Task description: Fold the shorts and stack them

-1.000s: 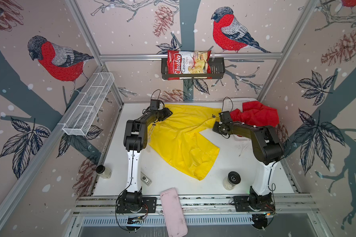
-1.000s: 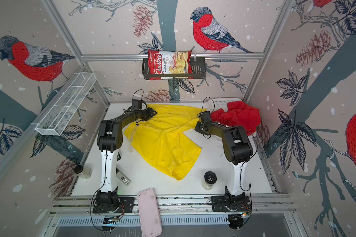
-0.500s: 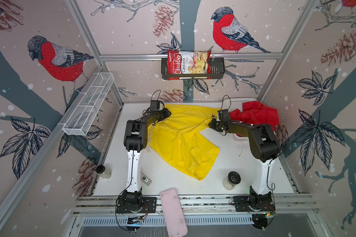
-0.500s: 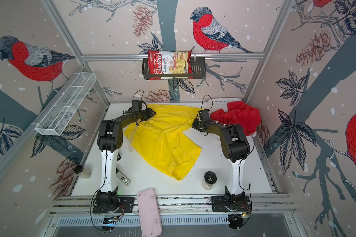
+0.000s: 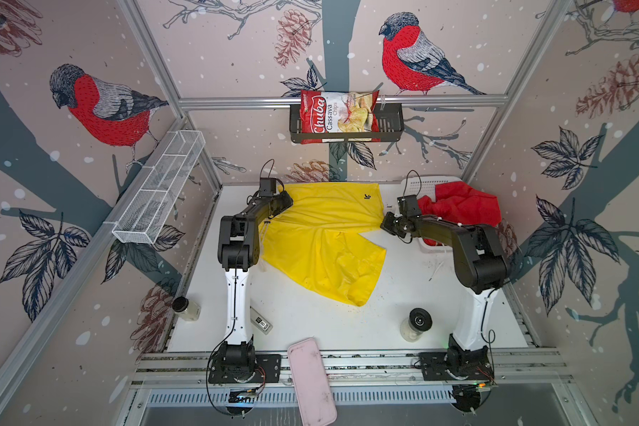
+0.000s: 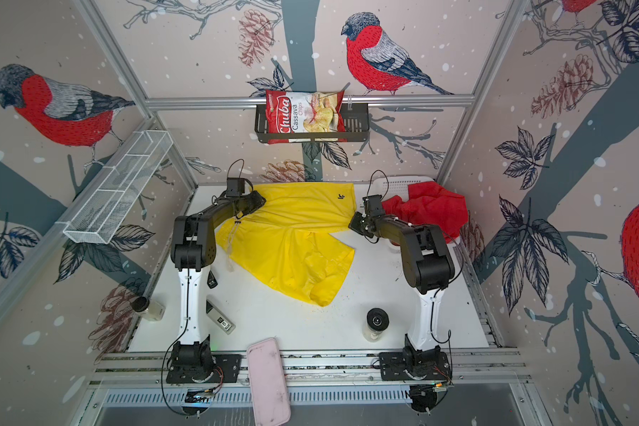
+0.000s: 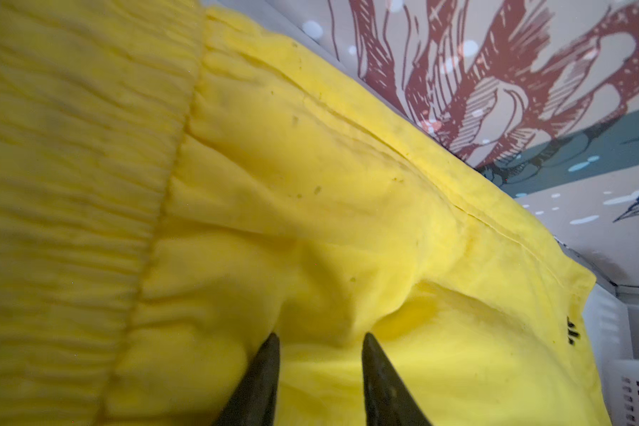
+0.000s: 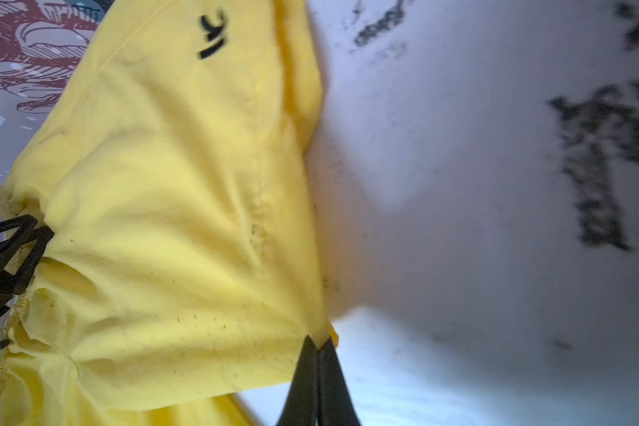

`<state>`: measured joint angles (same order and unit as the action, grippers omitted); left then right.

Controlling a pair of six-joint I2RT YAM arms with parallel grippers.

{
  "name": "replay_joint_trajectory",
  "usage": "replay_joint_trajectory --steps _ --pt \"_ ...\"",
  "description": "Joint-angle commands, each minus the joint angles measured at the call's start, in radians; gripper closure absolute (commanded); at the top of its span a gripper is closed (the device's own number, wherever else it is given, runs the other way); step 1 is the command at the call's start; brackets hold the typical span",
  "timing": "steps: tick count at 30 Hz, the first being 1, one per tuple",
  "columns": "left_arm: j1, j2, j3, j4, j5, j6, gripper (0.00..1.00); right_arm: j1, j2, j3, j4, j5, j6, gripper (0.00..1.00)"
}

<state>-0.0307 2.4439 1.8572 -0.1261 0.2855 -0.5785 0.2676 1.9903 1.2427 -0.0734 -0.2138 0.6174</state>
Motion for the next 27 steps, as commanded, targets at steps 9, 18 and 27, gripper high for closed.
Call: replay_joint_trajectory --steps 9,18,27 --pt "0.006 -0.037 -0.101 -0.187 -0.071 -0.057 0.66 0.041 0.016 0.077 -0.138 0.068 -0.072 0.66" --pt "-0.049 -0.233 -0.113 -0.23 -0.076 -0.071 0.54 0.186 -0.241 -0.052 -0.219 0.277 -0.108 0.54" --pt "-0.183 -0.53 -0.371 -0.2 -0.194 -0.138 0.52 0.247 -0.416 -0.379 -0.073 0.123 0.002 0.79"
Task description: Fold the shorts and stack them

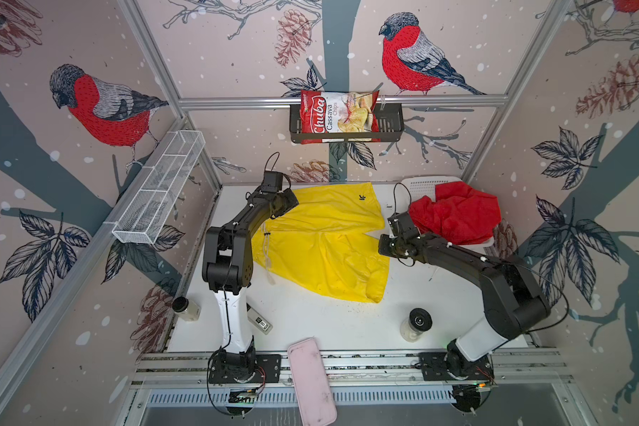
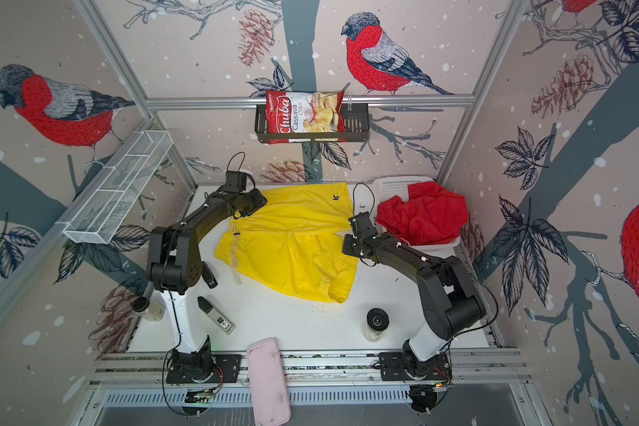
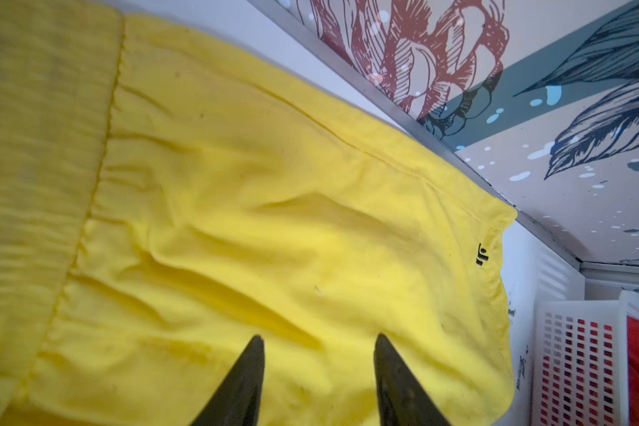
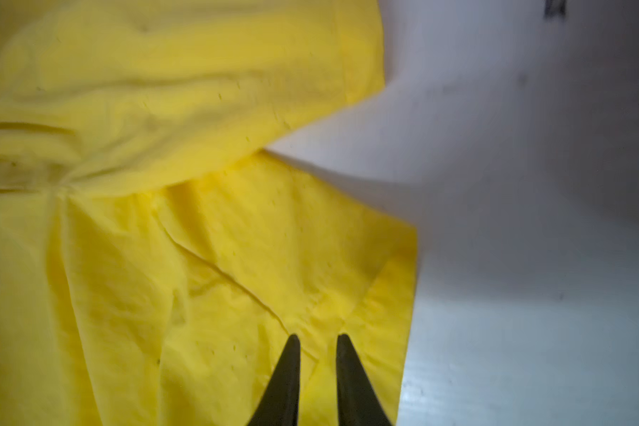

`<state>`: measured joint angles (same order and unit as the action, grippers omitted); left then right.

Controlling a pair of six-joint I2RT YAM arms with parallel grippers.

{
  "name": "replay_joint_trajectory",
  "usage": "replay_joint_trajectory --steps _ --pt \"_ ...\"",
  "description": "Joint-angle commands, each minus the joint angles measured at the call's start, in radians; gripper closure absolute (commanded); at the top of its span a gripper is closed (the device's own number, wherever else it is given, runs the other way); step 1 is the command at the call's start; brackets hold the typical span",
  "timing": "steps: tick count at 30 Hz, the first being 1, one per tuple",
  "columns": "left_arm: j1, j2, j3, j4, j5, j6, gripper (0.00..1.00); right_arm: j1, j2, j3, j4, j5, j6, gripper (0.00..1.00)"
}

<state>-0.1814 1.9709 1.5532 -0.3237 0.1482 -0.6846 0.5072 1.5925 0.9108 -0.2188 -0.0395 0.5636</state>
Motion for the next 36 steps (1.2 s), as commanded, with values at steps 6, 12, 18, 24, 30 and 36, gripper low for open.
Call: replay_joint_trajectory --steps 6,12,18,24,30,36 --pt "-0.15 -0.246 -0.355 0.064 -0.081 -0.035 0.53 0.01 0.01 -0.136 0.223 -0.185 0.117 0.72" --pt "-0.243 -0.352 -0.547 0.112 -0.11 -0.044 0.54 0.014 0.038 -0.148 0.28 -0.201 0.137 0.67" --pt "-0.271 -0.345 -0.662 0.172 -0.07 -0.072 0.55 0.014 0.113 -0.106 0.28 -0.214 0.139 0.67" --pt "-0.286 -0.298 -0.693 0.203 -0.047 -0.075 0.56 0.01 0.153 -0.066 0.279 -0.214 0.15 0.88" --pt "-0.292 -0.267 -0.745 0.232 -0.037 -0.094 0.57 -0.043 0.115 0.006 0.23 -0.238 0.148 0.99" --pt "-0.292 -0.232 -0.78 0.249 -0.037 -0.092 0.58 -0.173 0.092 0.103 0.164 -0.293 0.123 0.99"
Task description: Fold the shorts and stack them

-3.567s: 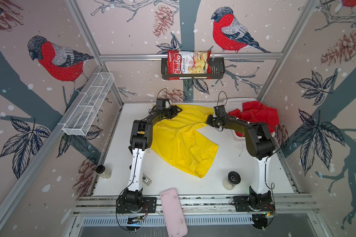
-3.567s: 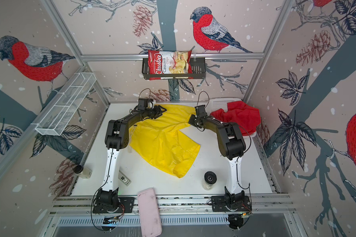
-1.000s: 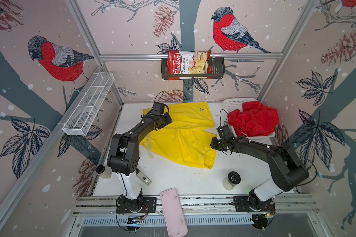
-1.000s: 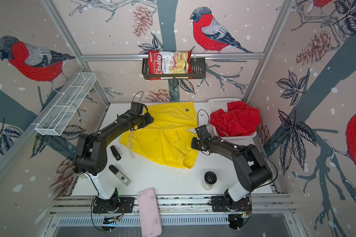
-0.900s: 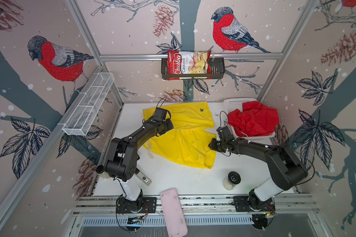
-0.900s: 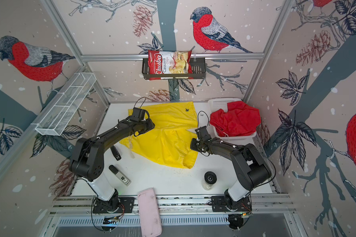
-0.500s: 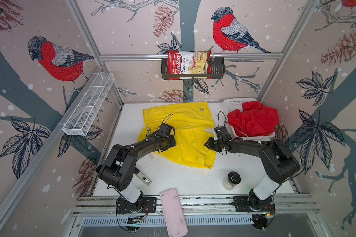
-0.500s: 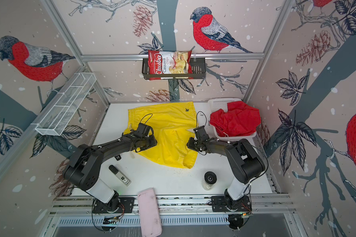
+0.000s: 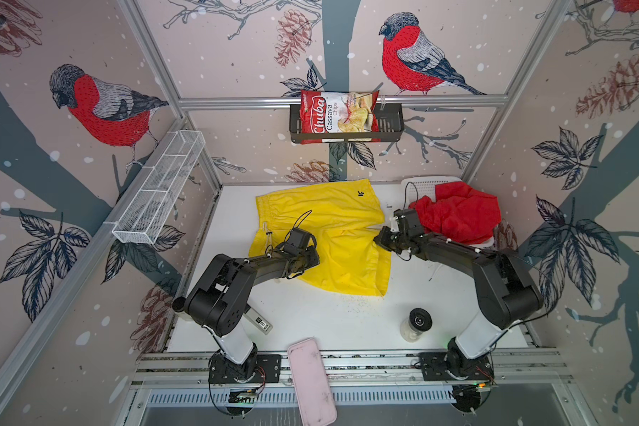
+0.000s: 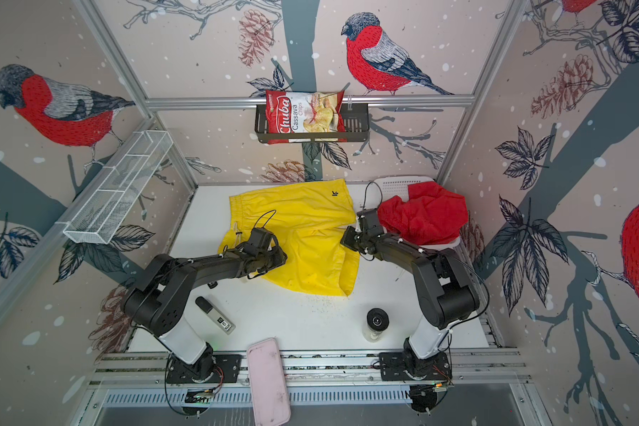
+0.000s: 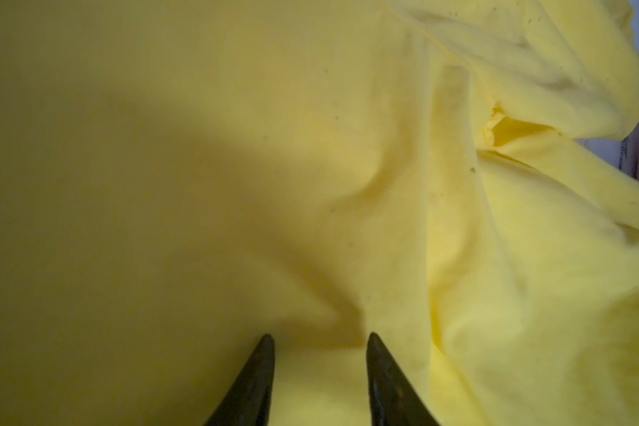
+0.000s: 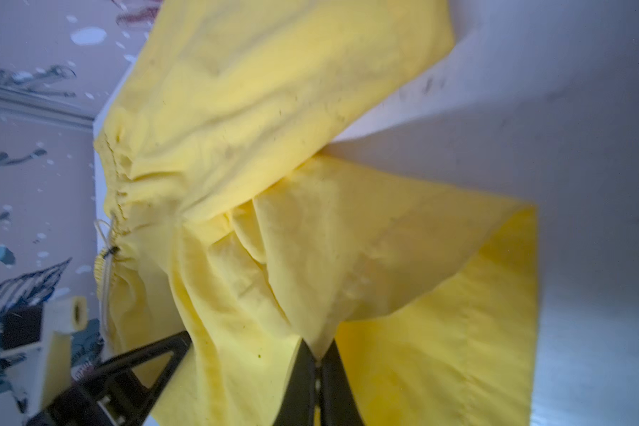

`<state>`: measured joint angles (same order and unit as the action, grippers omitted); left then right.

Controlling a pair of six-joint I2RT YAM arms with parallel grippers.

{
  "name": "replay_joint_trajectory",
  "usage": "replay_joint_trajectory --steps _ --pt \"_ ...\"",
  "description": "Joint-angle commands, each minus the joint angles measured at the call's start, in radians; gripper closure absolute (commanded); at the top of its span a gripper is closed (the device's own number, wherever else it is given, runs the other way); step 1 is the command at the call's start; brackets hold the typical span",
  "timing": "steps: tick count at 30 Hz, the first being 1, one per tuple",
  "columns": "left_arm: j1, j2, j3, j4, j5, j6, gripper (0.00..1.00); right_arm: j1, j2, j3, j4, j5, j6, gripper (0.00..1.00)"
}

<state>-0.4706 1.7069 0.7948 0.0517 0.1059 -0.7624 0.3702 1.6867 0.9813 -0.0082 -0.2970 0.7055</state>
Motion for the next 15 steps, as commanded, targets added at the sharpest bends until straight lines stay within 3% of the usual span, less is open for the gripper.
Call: replay_joint_trajectory --steps 1,8,15 --pt "-0.002 0.04 -0.025 -0.123 0.01 -0.012 0.59 -0.054 0.006 0.057 -0.058 -0.04 -0.027 0.99" --pt "-0.003 0.072 -0.044 -0.113 0.013 -0.008 0.6 -0.133 0.182 0.286 -0.107 0.012 -0.095 0.99" --pt "-0.003 0.089 -0.033 -0.109 0.027 -0.005 0.62 -0.122 0.426 0.568 -0.231 0.17 -0.177 0.97"
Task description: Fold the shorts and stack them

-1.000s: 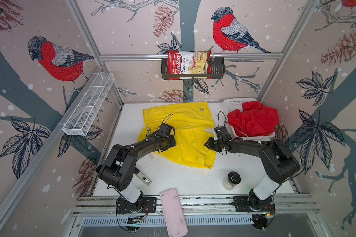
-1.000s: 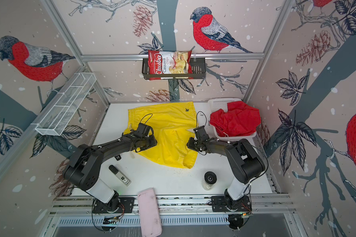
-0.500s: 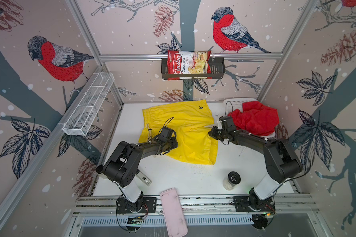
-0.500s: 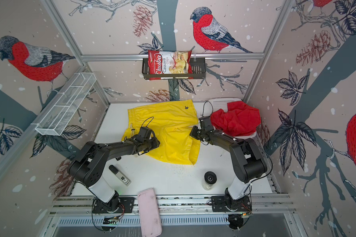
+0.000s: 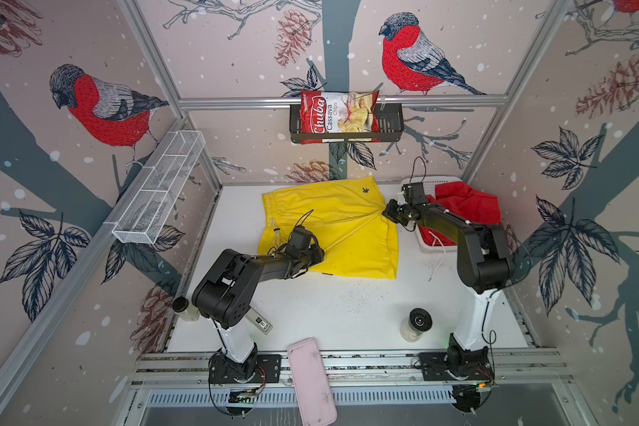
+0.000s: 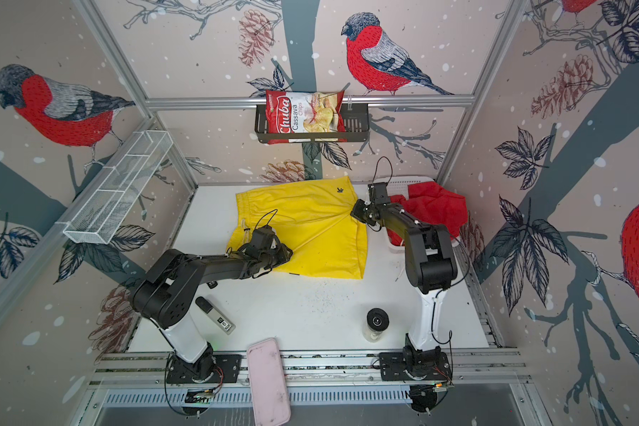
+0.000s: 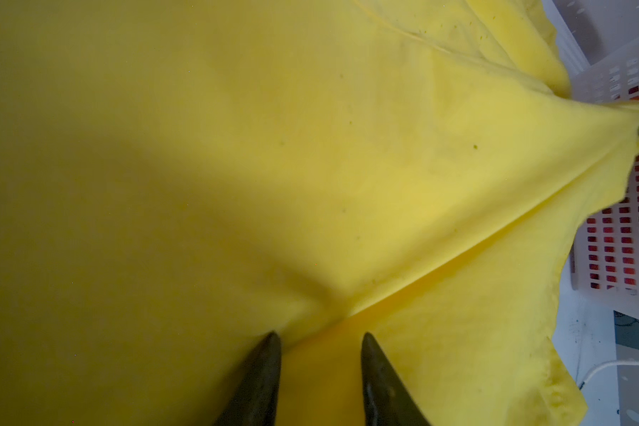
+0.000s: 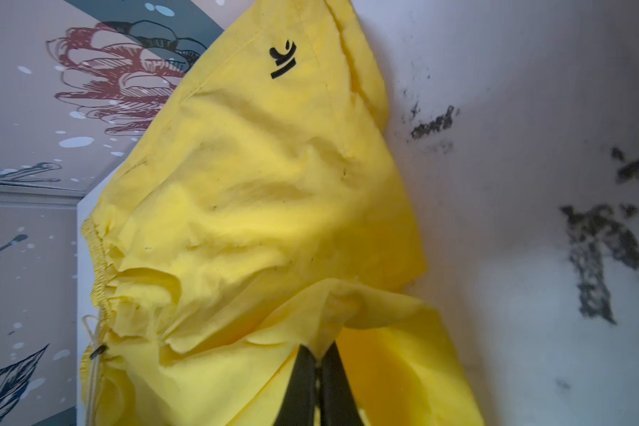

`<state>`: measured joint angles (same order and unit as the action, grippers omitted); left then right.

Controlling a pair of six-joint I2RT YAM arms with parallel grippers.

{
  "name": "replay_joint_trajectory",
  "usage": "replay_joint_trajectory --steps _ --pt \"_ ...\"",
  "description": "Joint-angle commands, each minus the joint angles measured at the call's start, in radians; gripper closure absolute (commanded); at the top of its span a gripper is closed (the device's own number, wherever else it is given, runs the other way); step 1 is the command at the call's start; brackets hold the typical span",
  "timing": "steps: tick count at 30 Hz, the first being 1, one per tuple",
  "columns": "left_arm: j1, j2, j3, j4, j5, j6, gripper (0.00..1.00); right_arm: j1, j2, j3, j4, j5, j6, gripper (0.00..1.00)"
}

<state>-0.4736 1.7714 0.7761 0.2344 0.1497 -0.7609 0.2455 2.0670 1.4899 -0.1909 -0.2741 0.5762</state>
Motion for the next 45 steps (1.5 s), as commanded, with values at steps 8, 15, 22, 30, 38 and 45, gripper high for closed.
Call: replay_joint_trajectory --steps 8,15,22,30,38,45 --pt "0.0 -0.031 0.047 -0.334 0.013 -0.002 0.44 0.069 -0.006 0.029 -0.038 0.292 -0.118 0.71" --pt "0.0 -0.176 0.165 -0.431 0.001 -0.004 0.37 0.168 -0.226 -0.067 -0.068 0.431 -0.194 0.51" --pt "0.037 -0.311 0.192 -0.563 -0.156 0.004 0.39 0.291 -0.518 -0.338 -0.087 0.503 -0.196 0.45" --pt "0.252 -0.43 0.028 -0.574 -0.206 -0.048 0.4 0.384 -0.752 -0.686 -0.088 0.347 -0.069 0.42" --pt "0.313 -0.478 -0.047 -0.501 -0.368 -0.101 0.31 0.462 -0.787 -0.854 -0.028 0.33 -0.011 0.37" --pt "0.313 -0.387 -0.053 -0.441 -0.436 -0.088 0.32 0.46 -0.77 -0.941 0.075 0.287 0.025 0.36"
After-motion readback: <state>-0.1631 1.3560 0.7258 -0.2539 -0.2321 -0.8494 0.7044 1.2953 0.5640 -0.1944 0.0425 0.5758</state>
